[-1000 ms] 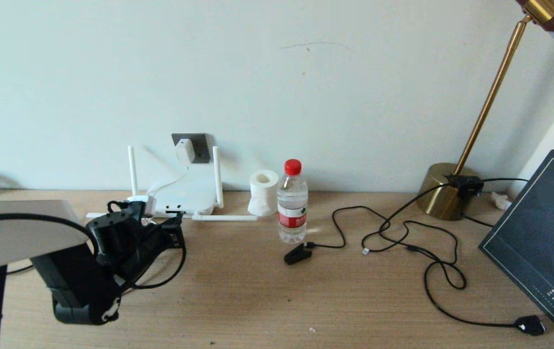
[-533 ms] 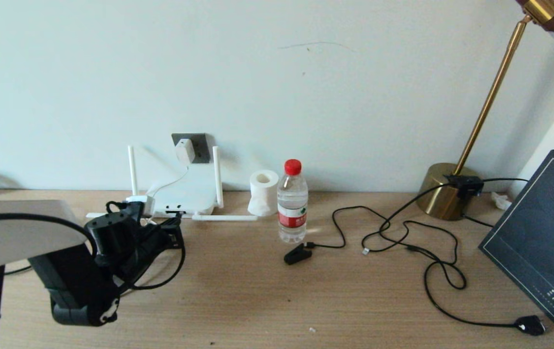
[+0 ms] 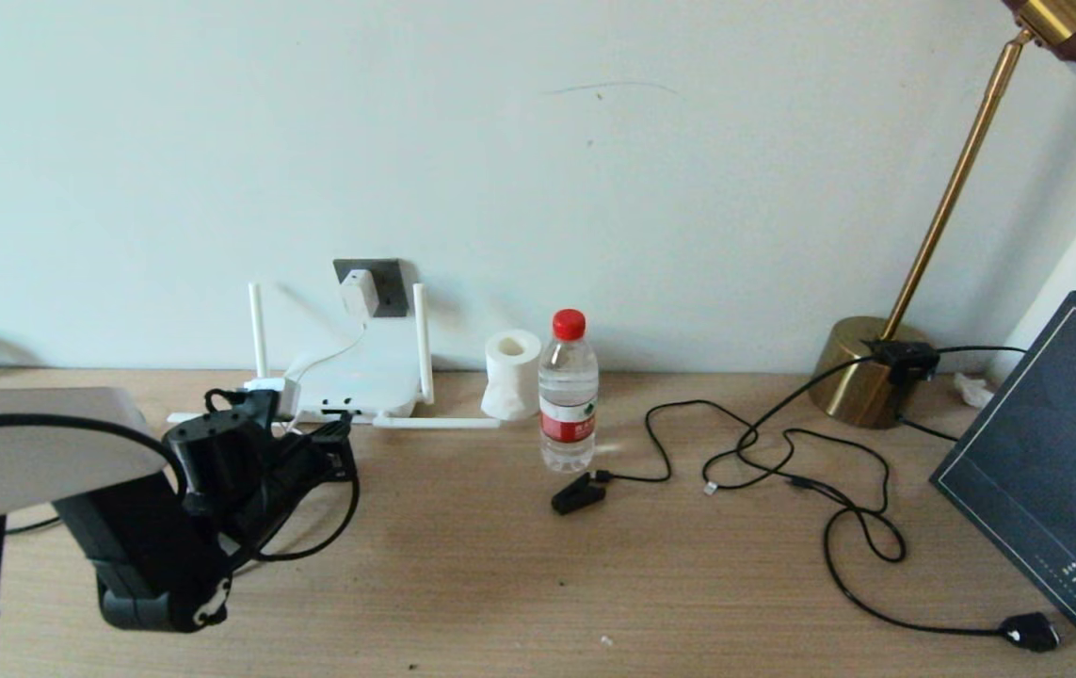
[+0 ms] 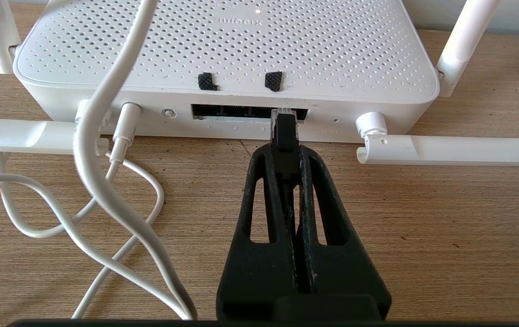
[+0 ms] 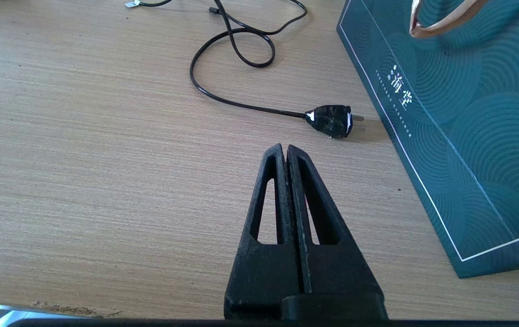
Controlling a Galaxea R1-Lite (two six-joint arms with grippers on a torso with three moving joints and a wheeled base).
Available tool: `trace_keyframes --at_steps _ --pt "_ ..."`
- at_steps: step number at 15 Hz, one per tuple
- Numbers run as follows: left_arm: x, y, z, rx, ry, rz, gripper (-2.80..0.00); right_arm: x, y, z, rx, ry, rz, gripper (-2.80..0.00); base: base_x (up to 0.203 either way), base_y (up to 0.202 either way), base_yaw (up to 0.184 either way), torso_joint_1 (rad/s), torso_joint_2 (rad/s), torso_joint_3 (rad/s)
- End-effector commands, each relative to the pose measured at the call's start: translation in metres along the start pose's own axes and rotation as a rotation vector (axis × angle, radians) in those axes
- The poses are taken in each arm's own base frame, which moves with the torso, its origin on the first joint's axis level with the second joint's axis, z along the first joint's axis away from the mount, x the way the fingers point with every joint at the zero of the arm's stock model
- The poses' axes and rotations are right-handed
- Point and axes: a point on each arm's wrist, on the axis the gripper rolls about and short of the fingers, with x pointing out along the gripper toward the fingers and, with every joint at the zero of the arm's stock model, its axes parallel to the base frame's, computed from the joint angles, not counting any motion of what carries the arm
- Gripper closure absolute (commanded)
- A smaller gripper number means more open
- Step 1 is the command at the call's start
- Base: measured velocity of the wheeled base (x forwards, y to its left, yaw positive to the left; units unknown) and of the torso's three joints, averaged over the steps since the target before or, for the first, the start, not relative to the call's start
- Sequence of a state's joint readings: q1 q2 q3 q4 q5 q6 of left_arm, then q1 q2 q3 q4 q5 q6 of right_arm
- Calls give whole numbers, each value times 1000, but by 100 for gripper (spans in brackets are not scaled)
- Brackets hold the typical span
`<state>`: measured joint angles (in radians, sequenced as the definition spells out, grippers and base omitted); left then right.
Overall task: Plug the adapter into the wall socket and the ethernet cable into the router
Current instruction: Plug cable into router interface
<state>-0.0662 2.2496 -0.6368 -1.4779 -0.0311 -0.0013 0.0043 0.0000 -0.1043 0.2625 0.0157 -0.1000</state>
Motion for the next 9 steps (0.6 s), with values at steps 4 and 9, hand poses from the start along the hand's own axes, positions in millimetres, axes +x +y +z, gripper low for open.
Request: trace_keyframes --at_steps 4,9 --pt "0 0 1 0 -9 1 0 0 0 0 -1 3 1 0 0 0 0 0 0 0" --pt "2 0 0 0 -10 1 0 0 0 0 -1 3 1 0 0 0 0 0 0 0"
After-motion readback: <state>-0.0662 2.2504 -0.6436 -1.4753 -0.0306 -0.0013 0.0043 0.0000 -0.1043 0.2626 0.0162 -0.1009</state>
